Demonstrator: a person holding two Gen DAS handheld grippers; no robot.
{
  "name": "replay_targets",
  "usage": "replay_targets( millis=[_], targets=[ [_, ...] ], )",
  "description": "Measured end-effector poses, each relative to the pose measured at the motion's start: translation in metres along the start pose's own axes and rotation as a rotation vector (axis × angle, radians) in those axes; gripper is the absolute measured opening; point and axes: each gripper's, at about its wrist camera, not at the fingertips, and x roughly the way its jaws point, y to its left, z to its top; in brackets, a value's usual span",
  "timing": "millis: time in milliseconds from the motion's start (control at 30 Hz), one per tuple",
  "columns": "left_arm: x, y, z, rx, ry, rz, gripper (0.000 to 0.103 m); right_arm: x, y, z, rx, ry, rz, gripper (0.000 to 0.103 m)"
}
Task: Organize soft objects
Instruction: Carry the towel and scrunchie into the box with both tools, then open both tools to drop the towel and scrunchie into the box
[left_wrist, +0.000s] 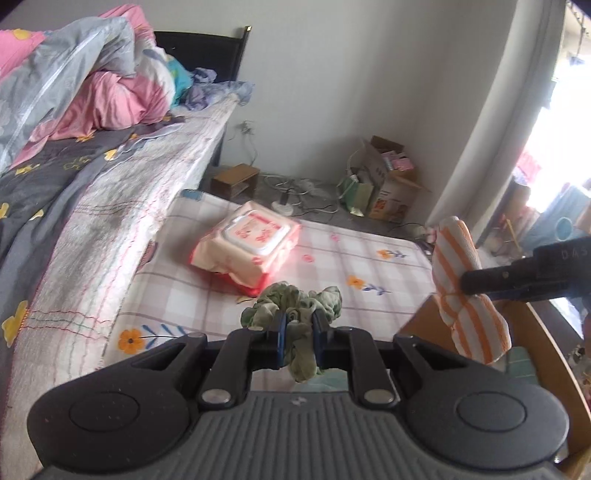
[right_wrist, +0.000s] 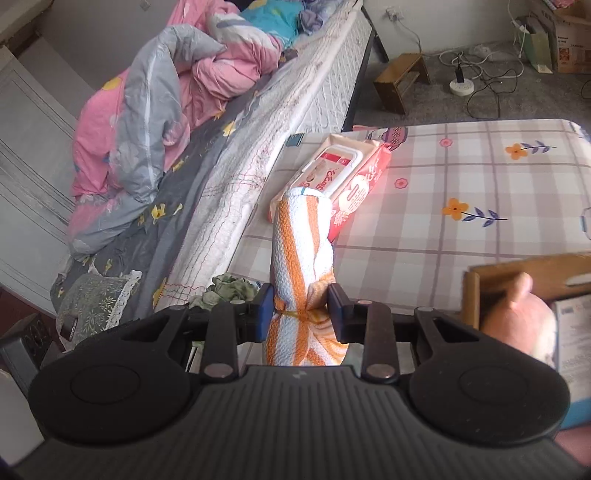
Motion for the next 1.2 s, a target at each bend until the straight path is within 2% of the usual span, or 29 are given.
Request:
replay_targets(
  millis=[100,233,333,500,667,833,1200],
  targets=[
    [-0.015,-0.037,-0.003,0.032,-0.006,-0.106,0.015,-0.064,-0.021,-0.026,0.035,-0.058,-0.036,0.03],
    [-0.022,-0.094,-0.016,0.099,0.011,-0.239,0.015,-0.128,-0.057,-0.072,0.096,-0.097,-0.119,0.031],
    [-0.017,-0.142,-0.038,0.165,0.049,-0.31,0.015,-0.157,-0.088,-0.109,0.153,-0.089,-0.184,0.031],
    [0.001,-0.201,-0.077,0.236,0.142,-0.377,0.015,-0.172,-0.139,-0.164,0.246,-0.038,-0.296,0.031],
    [0.019,-0.234,-0.111,0.296,0.204,-0.374,0.016,-0.167,-0.177,-0.198,0.323,0.025,-0.348,0.032],
    [0.032,-0.242,-0.127,0.313,0.256,-0.353,0.016,-0.149,-0.188,-0.206,0.342,0.082,-0.353,0.034],
    [0.045,-0.253,-0.138,0.365,0.312,-0.327,0.016,-0.156,-0.192,-0.207,0.297,0.071,-0.357,0.037]
  ],
)
